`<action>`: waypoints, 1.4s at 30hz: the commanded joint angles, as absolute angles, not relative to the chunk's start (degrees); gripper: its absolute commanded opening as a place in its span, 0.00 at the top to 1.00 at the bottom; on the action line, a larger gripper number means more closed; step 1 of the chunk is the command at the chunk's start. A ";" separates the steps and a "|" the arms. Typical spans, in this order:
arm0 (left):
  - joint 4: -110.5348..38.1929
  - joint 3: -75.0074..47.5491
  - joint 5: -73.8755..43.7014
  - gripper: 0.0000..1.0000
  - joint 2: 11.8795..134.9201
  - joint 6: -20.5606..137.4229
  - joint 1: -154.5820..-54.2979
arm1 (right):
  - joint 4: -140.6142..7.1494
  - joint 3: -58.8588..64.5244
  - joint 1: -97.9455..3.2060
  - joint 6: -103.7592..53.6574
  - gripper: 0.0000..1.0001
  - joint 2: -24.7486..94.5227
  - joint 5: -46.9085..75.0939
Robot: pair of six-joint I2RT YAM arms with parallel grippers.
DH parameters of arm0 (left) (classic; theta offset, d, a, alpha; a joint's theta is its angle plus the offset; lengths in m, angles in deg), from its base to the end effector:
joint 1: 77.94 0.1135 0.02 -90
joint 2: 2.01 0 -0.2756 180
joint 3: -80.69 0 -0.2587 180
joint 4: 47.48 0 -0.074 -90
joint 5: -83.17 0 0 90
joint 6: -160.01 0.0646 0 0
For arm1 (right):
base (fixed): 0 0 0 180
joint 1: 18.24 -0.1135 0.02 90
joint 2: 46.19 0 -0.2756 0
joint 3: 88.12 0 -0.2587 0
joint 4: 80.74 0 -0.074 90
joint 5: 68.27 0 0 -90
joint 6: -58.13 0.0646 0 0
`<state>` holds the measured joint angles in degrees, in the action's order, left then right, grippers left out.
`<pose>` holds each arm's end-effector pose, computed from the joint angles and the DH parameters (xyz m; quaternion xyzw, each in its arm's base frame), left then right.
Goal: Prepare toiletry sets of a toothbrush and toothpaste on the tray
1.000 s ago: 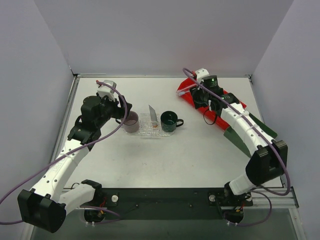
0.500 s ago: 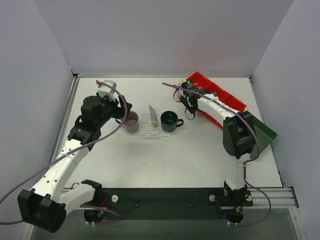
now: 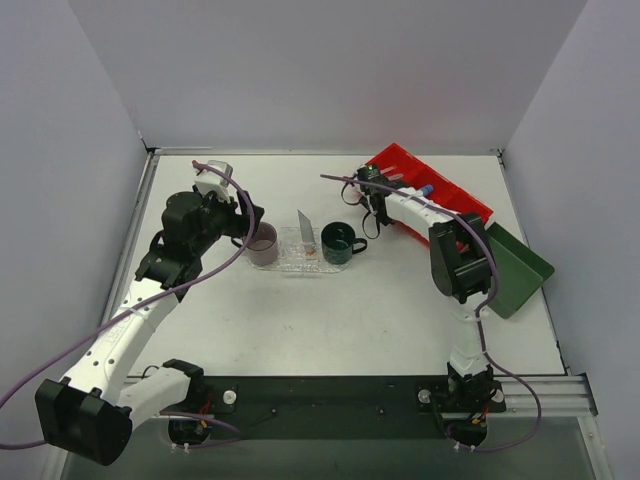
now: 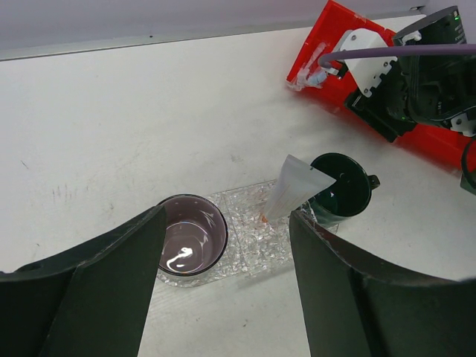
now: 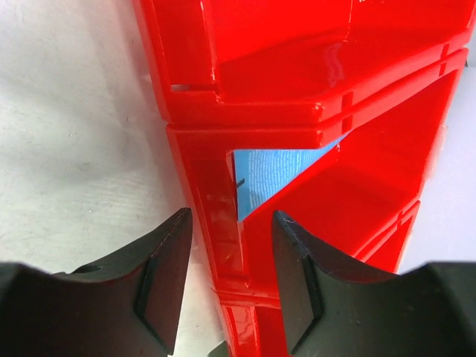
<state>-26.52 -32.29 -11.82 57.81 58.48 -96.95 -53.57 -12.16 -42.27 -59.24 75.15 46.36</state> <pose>0.2558 -0.0941 0.3513 0.0781 0.7825 -0.1955 0.5859 0.4722 0.1811 0.1790 -0.3163 0.8476 -0.2076 0.3722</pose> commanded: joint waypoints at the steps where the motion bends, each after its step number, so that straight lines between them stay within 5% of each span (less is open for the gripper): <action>1: -27.91 -31.41 -12.28 0.23 57.23 58.41 -96.75 | -55.72 -13.91 -42.24 -61.57 0.59 75.97 50.47; 35: -28.18 -31.58 -12.80 0.23 57.58 58.32 -96.57 | -61.35 -10.22 -42.41 -66.23 0.73 79.58 54.52; 42: -28.18 -31.67 -12.80 0.23 57.58 58.32 -96.49 | -65.03 -9.16 -42.68 -68.95 0.87 79.49 58.12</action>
<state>-26.52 -32.29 -12.06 57.81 58.46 -96.95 -63.12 -10.28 -42.34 -66.85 78.45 53.72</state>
